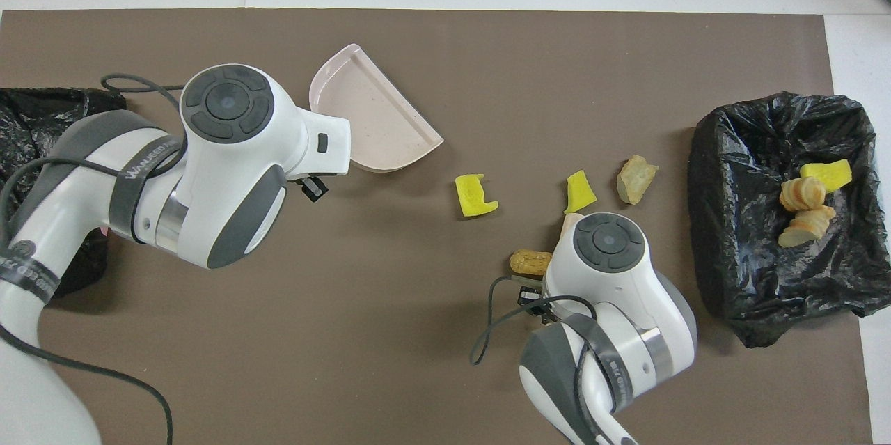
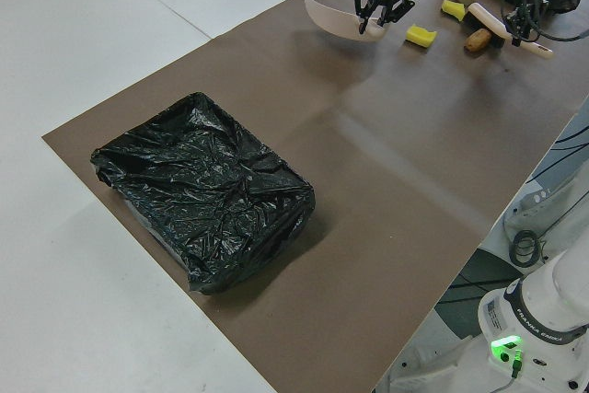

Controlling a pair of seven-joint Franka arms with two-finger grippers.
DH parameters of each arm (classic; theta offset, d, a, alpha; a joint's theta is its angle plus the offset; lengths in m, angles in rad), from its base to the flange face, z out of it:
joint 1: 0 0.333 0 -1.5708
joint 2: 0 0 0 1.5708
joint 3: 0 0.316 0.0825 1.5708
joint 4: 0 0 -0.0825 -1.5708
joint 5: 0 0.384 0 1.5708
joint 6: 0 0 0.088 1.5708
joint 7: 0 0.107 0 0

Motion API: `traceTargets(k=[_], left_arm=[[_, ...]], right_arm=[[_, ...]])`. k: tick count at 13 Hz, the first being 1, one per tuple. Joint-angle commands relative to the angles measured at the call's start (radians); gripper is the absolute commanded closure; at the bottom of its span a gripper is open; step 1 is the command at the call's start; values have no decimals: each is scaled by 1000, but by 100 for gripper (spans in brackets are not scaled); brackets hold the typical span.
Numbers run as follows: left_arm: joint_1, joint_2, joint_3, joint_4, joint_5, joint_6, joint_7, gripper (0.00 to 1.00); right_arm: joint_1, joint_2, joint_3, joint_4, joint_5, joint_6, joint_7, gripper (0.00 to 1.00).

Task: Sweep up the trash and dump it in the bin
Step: 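Lower the dustpan with the left gripper while the right gripper sweeps scraps, then sweep the tan scrap into the dustpan with the right gripper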

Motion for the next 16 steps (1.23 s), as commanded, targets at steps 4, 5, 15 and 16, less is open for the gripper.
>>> traceTargets(k=[4, 5, 15, 16], left_arm=[[94, -54, -7, -67, 3, -23, 372, 100], [101, -71, -7, -104, 5, -12, 412, 100], [85, -226, -4, -493, 8, 234, 647, 100], [76, -238, -4, -519, 8, 260, 647, 100]], right_arm=[[91, 168, 3, 181, 17, 4, -55, 100], [92, 174, 5, 193, 17, 4, -76, 100], [114, 185, 3, 212, 77, 30, -172, 100], [137, 191, 3, 216, 103, 41, -169, 100]])
